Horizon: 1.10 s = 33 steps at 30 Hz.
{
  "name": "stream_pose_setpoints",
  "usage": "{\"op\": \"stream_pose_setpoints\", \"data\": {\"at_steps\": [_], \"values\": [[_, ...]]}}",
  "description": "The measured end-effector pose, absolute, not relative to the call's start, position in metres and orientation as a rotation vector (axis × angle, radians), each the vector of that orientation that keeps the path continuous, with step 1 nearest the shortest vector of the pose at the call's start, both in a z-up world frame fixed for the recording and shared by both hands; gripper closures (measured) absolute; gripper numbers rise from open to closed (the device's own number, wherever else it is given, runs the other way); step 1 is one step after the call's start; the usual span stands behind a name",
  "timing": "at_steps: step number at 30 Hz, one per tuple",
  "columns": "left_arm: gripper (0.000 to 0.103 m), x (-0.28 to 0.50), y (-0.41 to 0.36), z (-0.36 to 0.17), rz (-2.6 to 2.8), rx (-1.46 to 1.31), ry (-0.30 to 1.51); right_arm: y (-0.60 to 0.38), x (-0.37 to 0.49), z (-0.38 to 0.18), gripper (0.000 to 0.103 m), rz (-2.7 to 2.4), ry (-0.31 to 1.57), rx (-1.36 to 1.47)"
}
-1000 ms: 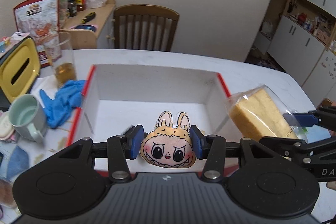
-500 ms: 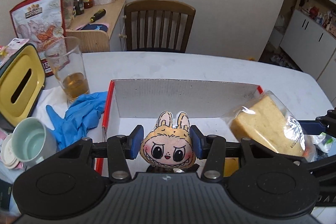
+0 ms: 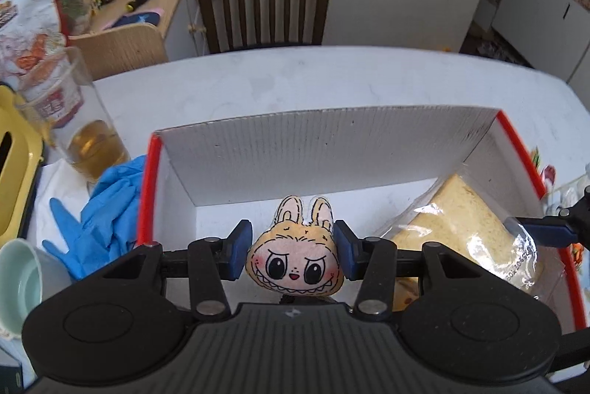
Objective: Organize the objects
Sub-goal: 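Carry the plush doll and bread packet into the red shoebox, then open both tools to release the doll and bread in the box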
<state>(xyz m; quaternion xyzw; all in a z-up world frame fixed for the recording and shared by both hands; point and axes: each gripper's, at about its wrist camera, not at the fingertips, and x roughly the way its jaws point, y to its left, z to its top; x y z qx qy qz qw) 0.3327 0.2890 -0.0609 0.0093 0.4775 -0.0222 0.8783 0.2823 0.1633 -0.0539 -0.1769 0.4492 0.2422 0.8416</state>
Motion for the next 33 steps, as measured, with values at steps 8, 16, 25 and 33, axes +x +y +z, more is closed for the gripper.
{"op": "stream_pose_setpoints", "data": {"at_steps": [8, 16, 25, 33], "values": [[0.056, 0.352, 0.285, -0.082, -0.059, 0.038, 1.104, 0.17, 0.297, -0.073, 0.034, 0.503, 0.999, -0.391], [0.056, 0.361, 0.287, -0.099, -0.05, 0.05, 1.181, 0.175, 0.302, -0.076, 0.034, 0.505, 1.004, -0.408], [0.054, 0.368, 0.293, -0.109, -0.053, 0.032, 1.234, 0.179, 0.307, -0.075, 0.034, 0.502, 1.019, -0.432], [0.041, 0.366, 0.289, -0.104, -0.063, 0.029, 1.219, 0.175, 0.305, -0.071, 0.031, 0.507, 1.009, -0.437]]}}
